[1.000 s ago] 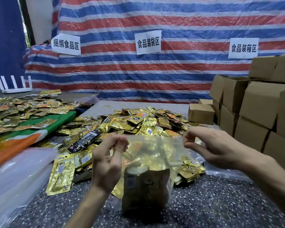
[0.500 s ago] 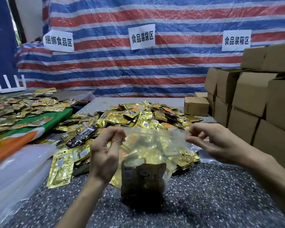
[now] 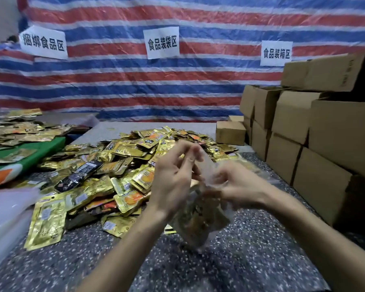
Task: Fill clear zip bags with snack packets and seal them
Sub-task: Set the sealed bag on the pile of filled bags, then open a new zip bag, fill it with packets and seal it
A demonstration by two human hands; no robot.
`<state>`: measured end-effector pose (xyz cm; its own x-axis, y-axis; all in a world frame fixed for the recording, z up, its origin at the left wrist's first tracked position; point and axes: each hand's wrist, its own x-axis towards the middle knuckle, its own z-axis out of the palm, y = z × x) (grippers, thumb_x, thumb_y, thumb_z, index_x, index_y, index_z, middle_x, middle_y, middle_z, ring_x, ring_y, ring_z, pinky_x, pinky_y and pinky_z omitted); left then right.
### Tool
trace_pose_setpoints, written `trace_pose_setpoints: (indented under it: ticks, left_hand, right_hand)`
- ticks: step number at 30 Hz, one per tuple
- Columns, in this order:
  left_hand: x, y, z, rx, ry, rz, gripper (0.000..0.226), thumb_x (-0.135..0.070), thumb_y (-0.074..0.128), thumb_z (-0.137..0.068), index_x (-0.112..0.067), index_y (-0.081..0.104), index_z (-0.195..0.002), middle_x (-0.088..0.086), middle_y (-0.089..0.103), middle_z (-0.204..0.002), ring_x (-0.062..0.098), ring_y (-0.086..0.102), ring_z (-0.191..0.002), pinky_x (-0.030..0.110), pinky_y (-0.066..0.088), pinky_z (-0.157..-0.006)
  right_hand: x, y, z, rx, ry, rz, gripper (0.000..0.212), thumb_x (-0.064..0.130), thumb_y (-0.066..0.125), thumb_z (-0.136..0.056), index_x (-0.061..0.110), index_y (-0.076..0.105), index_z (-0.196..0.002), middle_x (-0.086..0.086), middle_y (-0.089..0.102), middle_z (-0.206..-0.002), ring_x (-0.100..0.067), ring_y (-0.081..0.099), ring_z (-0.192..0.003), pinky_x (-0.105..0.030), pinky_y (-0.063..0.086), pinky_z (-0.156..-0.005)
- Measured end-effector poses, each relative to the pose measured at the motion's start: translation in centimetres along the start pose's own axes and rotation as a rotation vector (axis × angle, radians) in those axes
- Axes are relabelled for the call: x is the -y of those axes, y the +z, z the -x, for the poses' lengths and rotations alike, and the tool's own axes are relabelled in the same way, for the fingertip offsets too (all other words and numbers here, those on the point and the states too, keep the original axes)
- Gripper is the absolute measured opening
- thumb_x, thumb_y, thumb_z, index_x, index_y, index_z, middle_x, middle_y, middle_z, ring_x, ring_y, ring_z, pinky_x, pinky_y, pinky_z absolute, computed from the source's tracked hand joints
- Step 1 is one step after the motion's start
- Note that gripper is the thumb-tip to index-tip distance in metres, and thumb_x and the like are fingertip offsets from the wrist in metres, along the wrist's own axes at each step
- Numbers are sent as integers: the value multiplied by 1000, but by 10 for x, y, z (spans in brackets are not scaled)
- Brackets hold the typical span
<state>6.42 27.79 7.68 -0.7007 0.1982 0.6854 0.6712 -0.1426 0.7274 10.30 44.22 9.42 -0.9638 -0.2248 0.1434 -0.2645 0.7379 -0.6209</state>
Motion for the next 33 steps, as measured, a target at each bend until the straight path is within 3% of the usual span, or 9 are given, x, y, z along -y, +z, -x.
trace_pose_setpoints:
  ticks: [4,9,11,16,19,21,26,30,33]
  left_hand:
    - [12,3,2,64,-65,36,20,-31,58,-95,-28,62,-115,-1,69,-107,12,69,-99,25,57,-76]
    - [30,-1,13,131,-155,-26,11,-23,63,-96,-29,66,-105,-9,69,-106,2,65,-94,12,51,-69]
    - [37,-5,17,160,-182,-36,11,-23,62,-97,-30,67,-103,-17,69,-104,-4,64,-93,5,47,-69]
    - [55,-20,25,98,-265,-52,15,-28,59,-98,-36,65,-109,-24,66,-104,-4,63,-96,7,49,-73]
    - [64,-36,31,71,-286,-90,18,-27,58,-98,-36,64,-113,-23,64,-110,-10,59,-100,5,47,-73]
    - [68,-49,37,55,-295,-126,19,-27,58,-99,-36,62,-115,-22,64,-113,-10,59,-101,8,48,-74]
    - [72,-96,56,-26,-297,-332,19,-27,59,-98,-34,61,-116,-21,61,-114,-12,55,-101,8,48,-75]
    - [72,-171,74,-174,-328,-834,27,-25,60,-96,-21,62,-122,-7,60,-118,16,57,-110,40,50,-95]
    - [66,-240,84,-228,-526,-1400,46,-34,52,-97,-12,50,-138,10,51,-139,29,43,-127,45,32,-108]
  right_hand:
    - [-2,-52,-4,-312,143,16,23,37,76,-84,16,78,-74,7,68,-59,-4,60,-49,-24,47,-45]
    - [-37,-103,-30,-833,204,132,23,36,71,-89,22,75,-70,17,66,-56,-8,64,-52,-12,45,-47]
    - [-59,-99,-45,-800,240,223,20,41,69,-90,24,76,-82,18,70,-74,-11,66,-73,-19,48,-63]
    - [-125,-27,-57,-268,488,330,38,38,73,-86,24,65,-121,-3,70,-122,-22,65,-106,-43,53,-96]
    - [-139,9,-56,-156,560,406,89,60,73,-76,28,36,-150,3,39,-156,-28,41,-139,-58,32,-114]
    - [-131,21,-58,-266,534,513,96,68,68,-72,38,27,-153,8,20,-163,-30,20,-150,-68,13,-114]
    - [-82,49,-55,-545,251,449,52,35,68,-85,26,55,-135,-3,39,-155,-28,30,-144,-64,18,-117]
    - [-54,86,-44,-558,30,264,24,21,69,-87,17,66,-111,-6,60,-131,-18,48,-123,-58,35,-109]
    - [-46,109,-32,-548,-37,177,15,14,71,-87,19,65,-100,-7,67,-112,-18,61,-98,-46,52,-88]
